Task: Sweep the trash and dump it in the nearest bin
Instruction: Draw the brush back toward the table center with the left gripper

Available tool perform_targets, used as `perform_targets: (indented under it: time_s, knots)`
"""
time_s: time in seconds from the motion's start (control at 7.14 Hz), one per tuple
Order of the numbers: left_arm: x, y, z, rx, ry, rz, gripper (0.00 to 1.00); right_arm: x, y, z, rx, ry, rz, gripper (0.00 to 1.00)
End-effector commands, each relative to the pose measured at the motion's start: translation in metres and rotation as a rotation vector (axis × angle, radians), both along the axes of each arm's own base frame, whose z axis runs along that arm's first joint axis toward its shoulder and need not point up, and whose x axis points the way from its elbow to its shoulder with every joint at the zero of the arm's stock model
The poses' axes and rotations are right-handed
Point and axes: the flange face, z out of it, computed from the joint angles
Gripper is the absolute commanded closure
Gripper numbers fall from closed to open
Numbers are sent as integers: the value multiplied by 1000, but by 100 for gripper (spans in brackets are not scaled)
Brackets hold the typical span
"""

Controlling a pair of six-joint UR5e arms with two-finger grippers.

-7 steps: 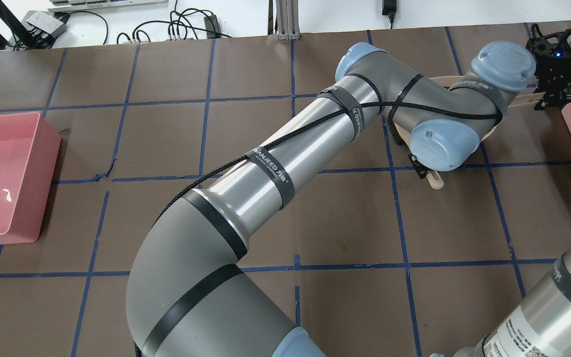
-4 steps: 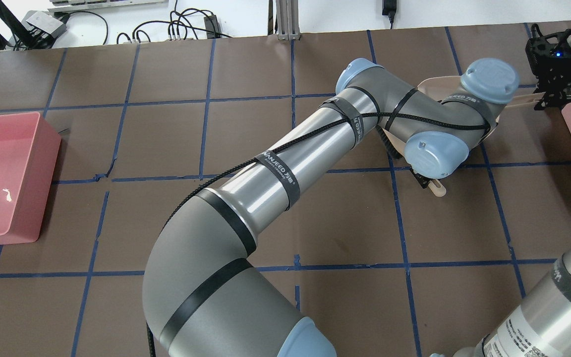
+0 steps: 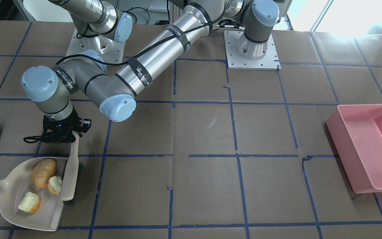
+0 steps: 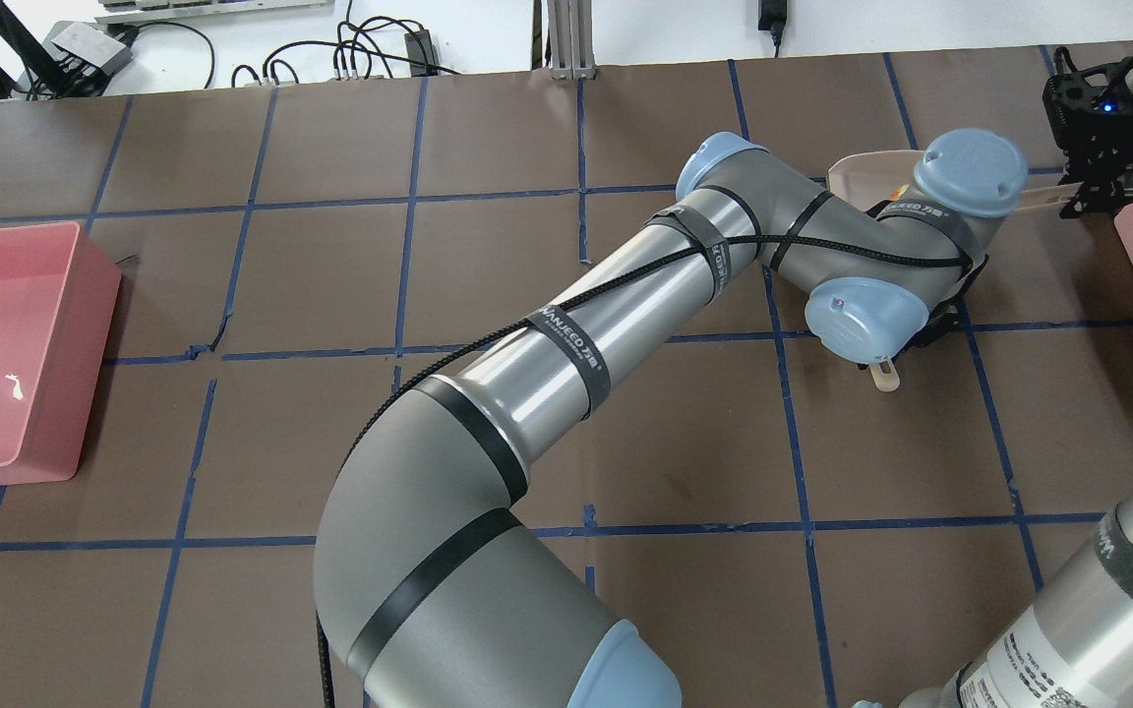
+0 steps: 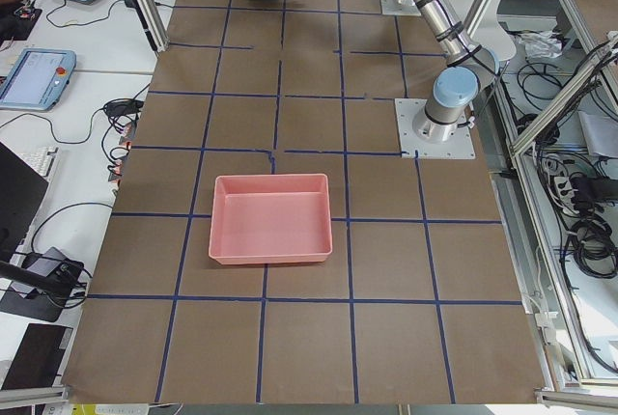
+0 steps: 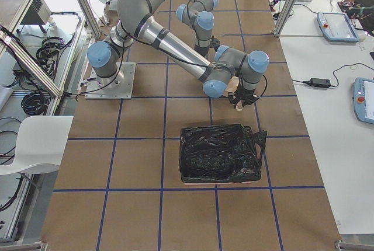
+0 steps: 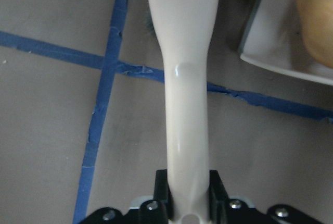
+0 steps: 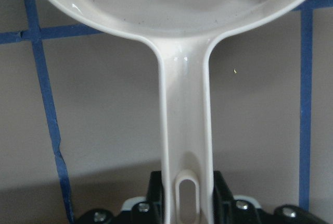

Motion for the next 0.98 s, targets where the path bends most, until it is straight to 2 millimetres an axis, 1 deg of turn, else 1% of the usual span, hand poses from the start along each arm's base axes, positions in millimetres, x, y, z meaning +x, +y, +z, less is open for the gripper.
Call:
perform_targets:
  time_s: [0.0, 0.14, 0.28, 0.56, 0.7, 0.84]
  knots:
    - [-12, 10, 4, -27, 60, -222, 100, 0, 0, 0, 0, 0, 0, 100]
    - [-12, 10, 7, -37, 62, -252, 100, 0, 0, 1, -1, 1, 0, 100]
    - [-10, 11, 2, -29, 55, -241, 100, 0, 0, 1, -1, 1, 0, 100]
    - [-6, 14, 11, -32, 49, -214, 100, 0, 0, 0, 0, 0, 0, 100]
    - [4, 15, 9, -18, 24, -169, 100, 0, 0, 0, 0, 0, 0, 100]
    - [13, 16, 11, -30, -9, -141, 100, 0, 0, 0, -1, -3, 0, 100]
